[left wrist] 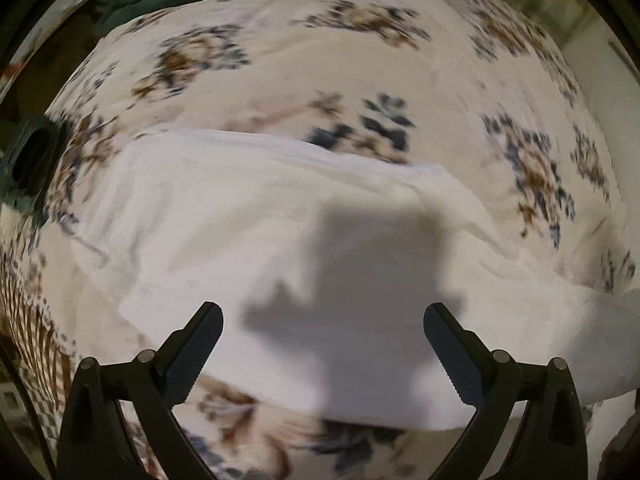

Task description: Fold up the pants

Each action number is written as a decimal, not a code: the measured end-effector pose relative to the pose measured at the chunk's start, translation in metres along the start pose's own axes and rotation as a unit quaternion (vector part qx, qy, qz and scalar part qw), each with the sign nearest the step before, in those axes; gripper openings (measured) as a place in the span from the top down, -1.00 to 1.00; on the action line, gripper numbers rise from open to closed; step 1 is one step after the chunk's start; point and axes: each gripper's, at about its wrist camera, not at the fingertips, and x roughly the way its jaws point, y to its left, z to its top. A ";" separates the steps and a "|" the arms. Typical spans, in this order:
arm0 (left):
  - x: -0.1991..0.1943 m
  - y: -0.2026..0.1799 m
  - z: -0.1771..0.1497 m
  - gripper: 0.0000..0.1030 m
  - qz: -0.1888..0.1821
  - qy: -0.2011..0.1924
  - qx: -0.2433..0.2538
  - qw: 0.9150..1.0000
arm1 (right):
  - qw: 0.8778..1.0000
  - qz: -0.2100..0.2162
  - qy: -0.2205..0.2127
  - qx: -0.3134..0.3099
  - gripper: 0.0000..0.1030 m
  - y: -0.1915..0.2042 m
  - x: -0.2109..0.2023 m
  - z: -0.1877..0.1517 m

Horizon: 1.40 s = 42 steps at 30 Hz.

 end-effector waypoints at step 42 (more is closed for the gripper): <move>0.104 0.052 0.030 -0.51 -0.107 0.207 0.013 0.973 | 0.954 -0.064 0.260 -0.137 -0.77 0.101 0.119 -0.262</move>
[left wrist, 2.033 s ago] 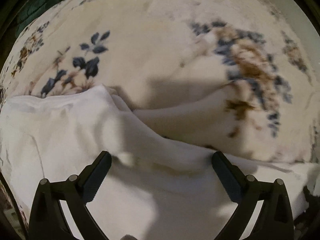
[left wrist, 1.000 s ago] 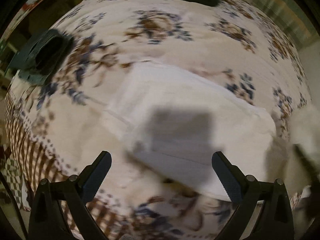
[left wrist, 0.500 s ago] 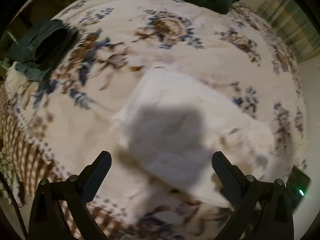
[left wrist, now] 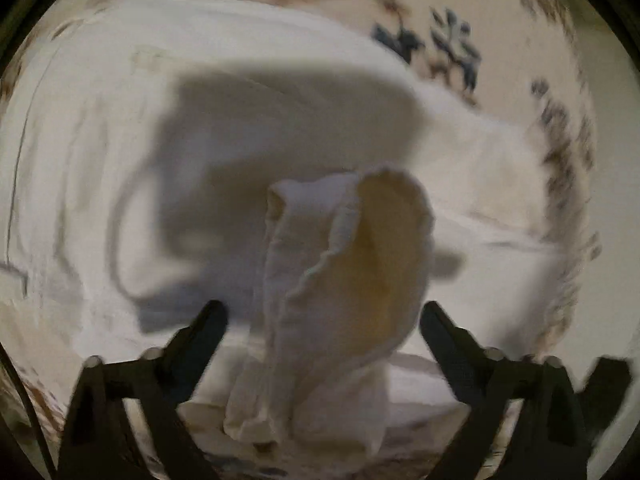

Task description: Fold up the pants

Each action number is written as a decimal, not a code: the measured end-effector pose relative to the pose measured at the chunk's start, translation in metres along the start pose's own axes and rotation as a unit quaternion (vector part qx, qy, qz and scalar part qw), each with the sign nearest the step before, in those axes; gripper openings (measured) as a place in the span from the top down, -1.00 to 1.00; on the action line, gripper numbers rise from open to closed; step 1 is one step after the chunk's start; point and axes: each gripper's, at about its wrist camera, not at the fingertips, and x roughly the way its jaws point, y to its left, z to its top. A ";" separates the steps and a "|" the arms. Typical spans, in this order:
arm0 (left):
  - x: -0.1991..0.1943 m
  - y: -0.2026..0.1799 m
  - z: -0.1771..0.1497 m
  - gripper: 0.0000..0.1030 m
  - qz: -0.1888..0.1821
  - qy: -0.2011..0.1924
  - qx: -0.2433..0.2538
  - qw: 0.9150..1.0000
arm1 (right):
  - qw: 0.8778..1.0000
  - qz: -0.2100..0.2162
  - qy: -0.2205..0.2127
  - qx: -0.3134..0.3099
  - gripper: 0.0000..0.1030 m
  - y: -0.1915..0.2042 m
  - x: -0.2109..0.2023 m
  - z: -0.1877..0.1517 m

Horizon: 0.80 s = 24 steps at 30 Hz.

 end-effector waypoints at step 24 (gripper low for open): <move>-0.026 0.049 -0.044 -0.23 0.056 -0.029 -0.023 0.998 | 0.990 -0.135 0.041 0.026 -0.77 -0.022 0.009 -0.002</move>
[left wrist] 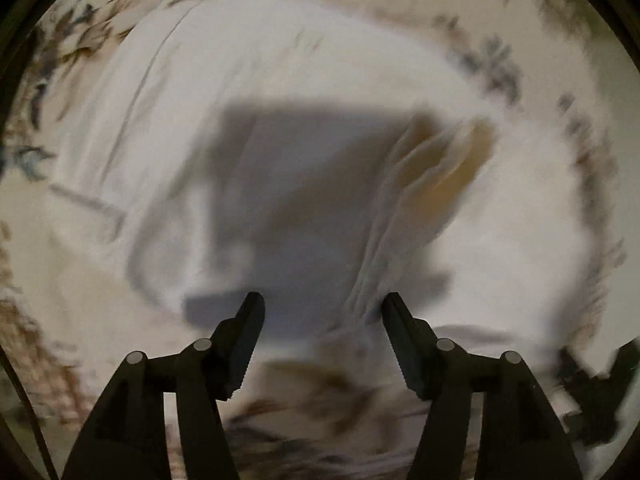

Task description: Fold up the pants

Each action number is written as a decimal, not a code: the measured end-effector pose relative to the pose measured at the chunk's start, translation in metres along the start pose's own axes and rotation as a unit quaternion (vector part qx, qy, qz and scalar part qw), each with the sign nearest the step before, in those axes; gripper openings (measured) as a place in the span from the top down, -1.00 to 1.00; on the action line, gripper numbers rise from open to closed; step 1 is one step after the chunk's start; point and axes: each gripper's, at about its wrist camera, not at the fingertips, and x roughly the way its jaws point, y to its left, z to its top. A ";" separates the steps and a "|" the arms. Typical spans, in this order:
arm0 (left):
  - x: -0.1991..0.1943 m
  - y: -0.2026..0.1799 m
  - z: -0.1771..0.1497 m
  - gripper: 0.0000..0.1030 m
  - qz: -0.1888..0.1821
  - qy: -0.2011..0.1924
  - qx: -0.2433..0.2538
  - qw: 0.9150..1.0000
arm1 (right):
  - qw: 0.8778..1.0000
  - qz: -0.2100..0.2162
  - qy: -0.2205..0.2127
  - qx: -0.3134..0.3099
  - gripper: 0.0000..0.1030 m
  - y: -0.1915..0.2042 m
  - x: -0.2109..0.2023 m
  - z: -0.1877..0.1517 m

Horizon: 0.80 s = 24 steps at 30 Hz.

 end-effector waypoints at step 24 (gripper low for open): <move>-0.008 -0.025 0.001 -0.45 0.035 -0.025 0.011 0.999 | 0.969 0.055 0.048 0.238 -0.65 -0.082 0.020 -0.045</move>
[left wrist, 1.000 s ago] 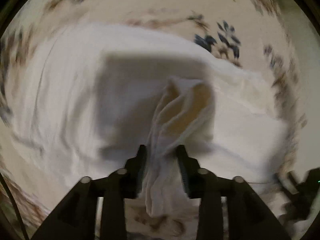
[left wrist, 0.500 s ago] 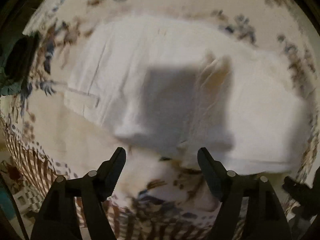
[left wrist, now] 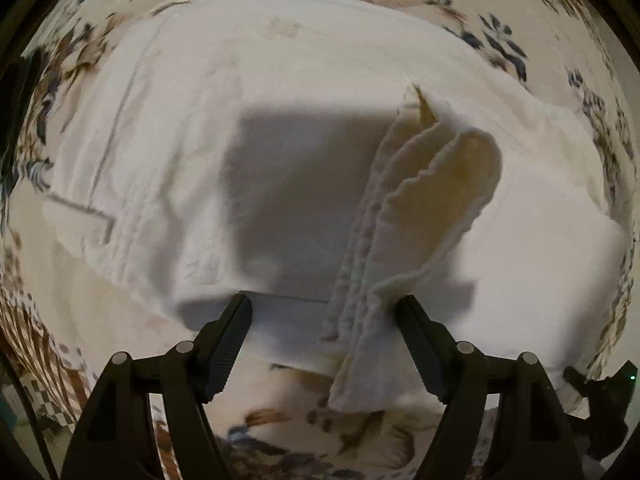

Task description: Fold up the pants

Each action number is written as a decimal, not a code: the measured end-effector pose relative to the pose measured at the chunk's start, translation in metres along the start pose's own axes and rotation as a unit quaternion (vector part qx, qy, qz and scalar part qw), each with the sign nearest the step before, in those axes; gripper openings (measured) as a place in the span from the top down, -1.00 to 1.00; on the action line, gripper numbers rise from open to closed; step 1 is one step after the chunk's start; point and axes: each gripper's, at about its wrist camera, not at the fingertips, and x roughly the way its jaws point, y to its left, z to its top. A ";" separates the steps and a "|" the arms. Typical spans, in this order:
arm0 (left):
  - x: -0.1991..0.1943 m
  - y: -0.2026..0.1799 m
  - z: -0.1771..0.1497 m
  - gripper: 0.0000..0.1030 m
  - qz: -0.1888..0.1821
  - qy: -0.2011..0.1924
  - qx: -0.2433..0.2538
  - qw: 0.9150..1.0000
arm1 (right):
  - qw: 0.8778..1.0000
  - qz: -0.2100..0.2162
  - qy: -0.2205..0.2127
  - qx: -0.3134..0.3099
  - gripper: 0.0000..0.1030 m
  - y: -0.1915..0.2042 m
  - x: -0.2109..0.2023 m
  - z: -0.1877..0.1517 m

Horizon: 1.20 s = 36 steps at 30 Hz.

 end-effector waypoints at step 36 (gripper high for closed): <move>-0.059 -0.034 0.021 -0.44 -0.047 -0.047 0.073 0.995 | 0.982 0.182 0.006 0.052 0.09 -0.042 -0.015 0.023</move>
